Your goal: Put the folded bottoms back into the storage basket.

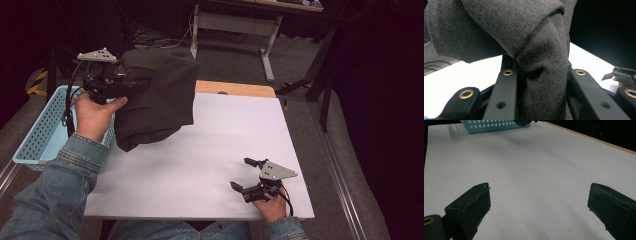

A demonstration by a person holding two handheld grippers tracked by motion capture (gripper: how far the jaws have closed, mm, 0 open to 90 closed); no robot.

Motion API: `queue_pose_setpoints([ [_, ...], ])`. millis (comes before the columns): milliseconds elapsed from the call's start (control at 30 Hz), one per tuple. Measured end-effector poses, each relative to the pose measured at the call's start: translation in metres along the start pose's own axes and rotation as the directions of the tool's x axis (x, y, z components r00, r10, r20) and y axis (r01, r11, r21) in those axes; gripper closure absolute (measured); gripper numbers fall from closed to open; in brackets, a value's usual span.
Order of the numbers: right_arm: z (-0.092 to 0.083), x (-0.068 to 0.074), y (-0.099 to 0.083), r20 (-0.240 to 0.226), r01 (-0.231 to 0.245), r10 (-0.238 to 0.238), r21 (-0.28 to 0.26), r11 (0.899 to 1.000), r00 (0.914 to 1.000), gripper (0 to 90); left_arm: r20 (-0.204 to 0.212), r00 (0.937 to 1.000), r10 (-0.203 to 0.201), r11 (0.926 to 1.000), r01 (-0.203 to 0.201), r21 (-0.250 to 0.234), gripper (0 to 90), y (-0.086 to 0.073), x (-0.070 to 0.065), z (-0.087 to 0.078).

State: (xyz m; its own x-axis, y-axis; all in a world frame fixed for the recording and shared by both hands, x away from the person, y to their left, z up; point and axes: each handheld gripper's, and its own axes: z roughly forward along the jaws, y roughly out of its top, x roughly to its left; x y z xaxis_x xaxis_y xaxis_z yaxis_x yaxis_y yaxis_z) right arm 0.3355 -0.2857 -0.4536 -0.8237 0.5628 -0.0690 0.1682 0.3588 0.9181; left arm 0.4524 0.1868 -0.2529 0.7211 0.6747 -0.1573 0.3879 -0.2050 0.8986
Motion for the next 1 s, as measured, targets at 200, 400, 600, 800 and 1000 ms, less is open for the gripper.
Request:
queue_pose_setpoints([
  [200,0.0,0.0,0.0,0.001,0.005,-0.005,0.004,1.0,1.0,5.3,-0.016,0.9998,-0.006,0.9999,0.006,-0.014,71.4,0.001,0.006,-0.013],
  [400,0.0,0.001,0.0,0.007,0.007,-0.007,0.007,1.0,0.9999,5.2,-0.026,0.9997,-0.002,0.9998,0.002,-0.018,71.4,0.001,0.011,-0.023],
  [600,0.001,0.001,0.0,0.006,0.004,-0.004,0.007,1.0,1.0,5.3,-0.036,0.9993,-0.01,0.9997,0.009,-0.021,71.4,0.002,0.016,-0.034],
  [800,0.001,0.001,0.0,0.007,0.004,-0.004,0.01,1.0,1.0,5.3,-0.063,0.998,-0.001,0.9998,0.0,-0.021,71.4,0.004,0.019,-0.045],
  [1000,0.001,0.001,0.0,0.008,0.003,-0.003,0.01,1.0,1.0,5.3,-0.089,0.996,0.003,0.9998,-0.005,-0.021,71.3,0.003,0.023,-0.057],
])
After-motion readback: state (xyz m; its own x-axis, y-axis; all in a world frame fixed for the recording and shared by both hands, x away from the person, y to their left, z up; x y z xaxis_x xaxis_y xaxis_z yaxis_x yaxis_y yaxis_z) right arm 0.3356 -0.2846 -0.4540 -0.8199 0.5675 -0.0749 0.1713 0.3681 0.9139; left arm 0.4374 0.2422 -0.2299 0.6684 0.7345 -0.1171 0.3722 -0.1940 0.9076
